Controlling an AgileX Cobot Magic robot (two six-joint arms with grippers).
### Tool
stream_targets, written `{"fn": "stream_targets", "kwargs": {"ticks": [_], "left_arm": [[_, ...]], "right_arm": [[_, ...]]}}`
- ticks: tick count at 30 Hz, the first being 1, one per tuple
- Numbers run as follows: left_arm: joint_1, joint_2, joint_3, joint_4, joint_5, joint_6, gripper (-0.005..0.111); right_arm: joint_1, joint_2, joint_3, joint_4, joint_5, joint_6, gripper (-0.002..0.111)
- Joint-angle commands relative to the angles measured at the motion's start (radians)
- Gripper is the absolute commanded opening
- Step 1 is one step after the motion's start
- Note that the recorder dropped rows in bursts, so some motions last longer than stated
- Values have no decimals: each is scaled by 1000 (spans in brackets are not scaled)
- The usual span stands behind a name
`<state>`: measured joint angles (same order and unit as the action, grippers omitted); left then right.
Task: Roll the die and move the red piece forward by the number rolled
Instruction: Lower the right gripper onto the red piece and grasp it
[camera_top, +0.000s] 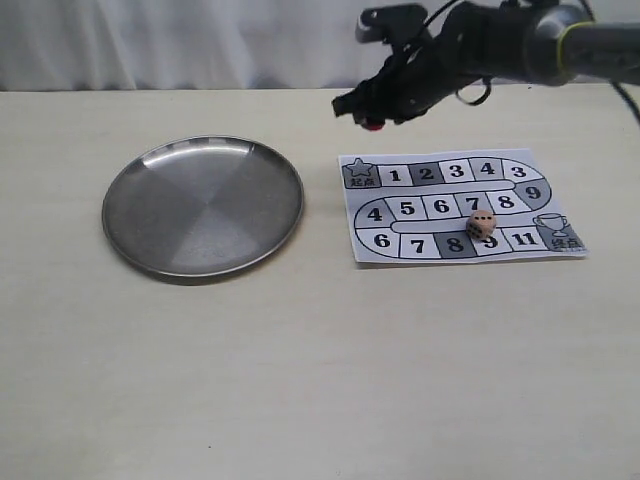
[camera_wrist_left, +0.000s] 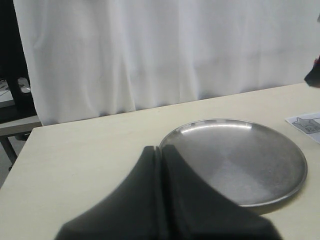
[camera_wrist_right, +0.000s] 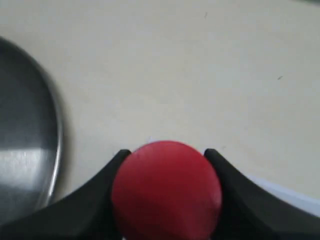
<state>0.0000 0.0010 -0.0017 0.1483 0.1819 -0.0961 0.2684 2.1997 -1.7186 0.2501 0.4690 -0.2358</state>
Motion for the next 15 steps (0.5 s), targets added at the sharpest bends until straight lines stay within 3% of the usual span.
{"fn": "stream_targets", "kwargs": {"ticks": [1,15], "left_arm": [[-1,-1,2,-3,-9,-2,0],[-1,-1,2,-3,-9,-2,0]], "right_arm": [[-49,-56,-4,-4,7,20,5],[-70,201,0,-4,14,20,5]]}}
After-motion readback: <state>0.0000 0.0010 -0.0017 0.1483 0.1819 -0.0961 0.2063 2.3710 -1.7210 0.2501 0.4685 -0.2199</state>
